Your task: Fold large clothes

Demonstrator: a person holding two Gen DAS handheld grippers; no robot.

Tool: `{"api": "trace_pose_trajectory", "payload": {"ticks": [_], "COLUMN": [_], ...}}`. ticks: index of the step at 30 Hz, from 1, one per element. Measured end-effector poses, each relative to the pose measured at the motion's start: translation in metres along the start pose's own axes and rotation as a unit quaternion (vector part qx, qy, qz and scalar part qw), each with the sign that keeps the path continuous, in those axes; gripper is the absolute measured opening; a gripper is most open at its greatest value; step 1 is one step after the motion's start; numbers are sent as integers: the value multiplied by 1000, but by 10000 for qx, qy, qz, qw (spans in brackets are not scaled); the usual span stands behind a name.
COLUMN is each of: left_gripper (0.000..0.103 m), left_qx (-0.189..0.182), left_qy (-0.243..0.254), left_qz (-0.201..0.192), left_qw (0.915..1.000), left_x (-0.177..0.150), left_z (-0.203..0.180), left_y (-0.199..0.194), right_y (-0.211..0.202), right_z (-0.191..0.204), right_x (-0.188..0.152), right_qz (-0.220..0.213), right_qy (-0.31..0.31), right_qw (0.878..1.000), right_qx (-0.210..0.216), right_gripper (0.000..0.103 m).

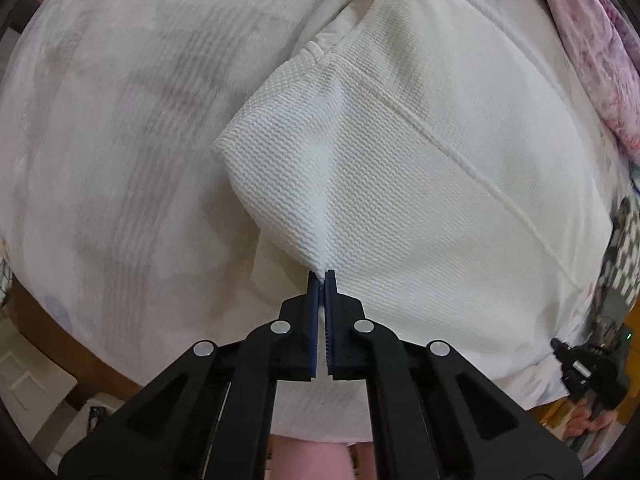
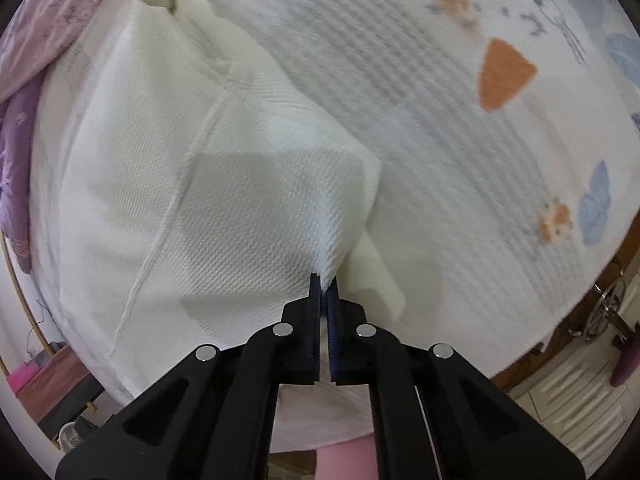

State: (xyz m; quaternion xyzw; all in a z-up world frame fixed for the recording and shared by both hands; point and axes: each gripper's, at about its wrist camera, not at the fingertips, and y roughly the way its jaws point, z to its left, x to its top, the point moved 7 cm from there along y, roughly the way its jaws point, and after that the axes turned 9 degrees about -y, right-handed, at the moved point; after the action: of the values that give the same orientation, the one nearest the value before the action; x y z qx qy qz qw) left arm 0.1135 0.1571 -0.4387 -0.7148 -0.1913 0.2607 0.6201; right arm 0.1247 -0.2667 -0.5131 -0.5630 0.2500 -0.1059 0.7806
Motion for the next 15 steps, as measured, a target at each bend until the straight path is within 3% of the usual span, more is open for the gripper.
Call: {"api": "trace_pose_trajectory", "payload": {"ticks": [4, 6, 8, 9, 10, 13, 14, 15], "left_gripper": [6, 7, 25, 50, 54, 52, 47, 31], "left_qx": [166, 500, 606, 733, 881, 993, 841, 656], "left_qy": [-142, 18, 408, 589, 750, 1144, 1270, 1334], "left_qz": [105, 204, -51, -227, -412, -738, -751, -717], "left_qw": [9997, 9985, 9973, 9953, 9924, 9857, 9855, 9863], "left_x": [-6, -6, -3, 0, 2, 14, 20, 23], "left_z": [12, 9, -2, -7, -12, -31, -45, -59], "left_y": [15, 11, -7, -16, -24, -42, -46, -46], "right_y": [19, 16, -1, -16, -26, -53, -60, -64], "right_z": [-2, 5, 22, 29, 31, 53, 69, 88], "right_x": [3, 0, 1, 3, 5, 16, 21, 25], "right_qz": [61, 220, 74, -186, -345, -750, -849, -931], "right_qy": [37, -44, -335, -540, -675, -1340, -1643, -1934], "right_qw": [9996, 9987, 9983, 9973, 9958, 9849, 9804, 9756], "right_qx": [-261, -452, -480, -462, -518, -796, -677, -470], "right_gripper": [5, 19, 30, 41, 43, 43, 43, 42]}}
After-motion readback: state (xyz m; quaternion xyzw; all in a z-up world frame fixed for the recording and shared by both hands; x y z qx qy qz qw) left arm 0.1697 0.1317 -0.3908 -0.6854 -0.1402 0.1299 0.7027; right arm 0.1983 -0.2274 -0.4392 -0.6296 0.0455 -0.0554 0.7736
